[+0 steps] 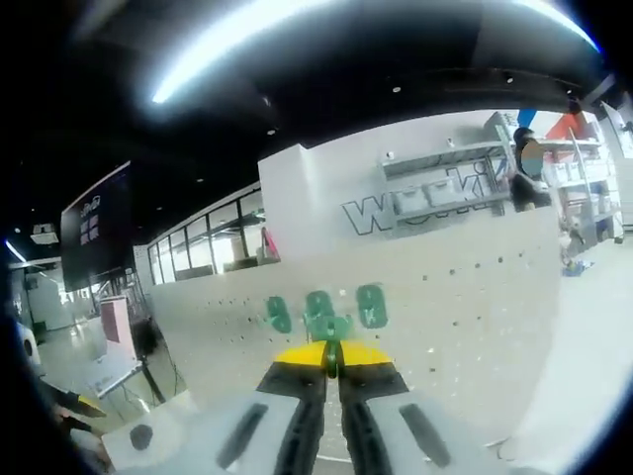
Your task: Insert the hook assembly into the mounting plate slot until the hook locks in place.
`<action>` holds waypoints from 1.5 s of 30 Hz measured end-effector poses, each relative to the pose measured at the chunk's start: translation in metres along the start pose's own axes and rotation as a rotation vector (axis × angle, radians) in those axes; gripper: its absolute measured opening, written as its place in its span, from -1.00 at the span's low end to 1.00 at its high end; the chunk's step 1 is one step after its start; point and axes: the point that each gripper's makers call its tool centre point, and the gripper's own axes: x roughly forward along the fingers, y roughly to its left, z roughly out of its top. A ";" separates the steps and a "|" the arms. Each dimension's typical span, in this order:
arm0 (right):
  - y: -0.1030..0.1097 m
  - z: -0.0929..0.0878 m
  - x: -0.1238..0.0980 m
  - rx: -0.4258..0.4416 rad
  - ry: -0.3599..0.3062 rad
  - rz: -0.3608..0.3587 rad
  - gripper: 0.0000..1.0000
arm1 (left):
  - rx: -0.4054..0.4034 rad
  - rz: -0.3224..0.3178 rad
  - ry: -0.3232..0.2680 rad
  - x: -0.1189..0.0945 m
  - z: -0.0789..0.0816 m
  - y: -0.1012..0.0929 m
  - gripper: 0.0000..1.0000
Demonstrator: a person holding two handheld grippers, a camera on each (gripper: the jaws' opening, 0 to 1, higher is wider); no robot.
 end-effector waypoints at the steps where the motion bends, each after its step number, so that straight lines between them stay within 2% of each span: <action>1: -0.002 0.000 0.001 0.001 -0.001 -0.002 -0.99 | 0.000 0.001 0.001 0.000 0.000 0.001 0.85; 6: -0.018 0.003 0.007 -0.005 -0.008 -0.035 -0.99 | -0.011 -0.006 0.007 0.004 0.000 0.004 0.82; 22: -0.051 0.004 0.031 -0.012 -0.018 -0.108 -0.98 | -0.027 0.002 0.028 0.008 -0.004 0.009 0.78; 30: -0.059 0.013 0.040 -0.022 -0.038 -0.127 -0.98 | -0.033 0.012 0.029 0.008 -0.005 0.012 0.78; 35: -0.067 0.022 0.041 -0.007 -0.073 -0.141 -0.98 | -0.035 0.026 0.028 0.007 -0.006 0.015 0.75; 39: -0.069 0.026 0.043 -0.044 -0.082 -0.142 -0.98 | -0.038 0.032 0.024 0.006 -0.004 0.018 0.74; 45: -0.072 0.031 0.044 -0.042 -0.100 -0.150 -0.98 | -0.044 0.041 0.029 0.005 -0.006 0.022 0.72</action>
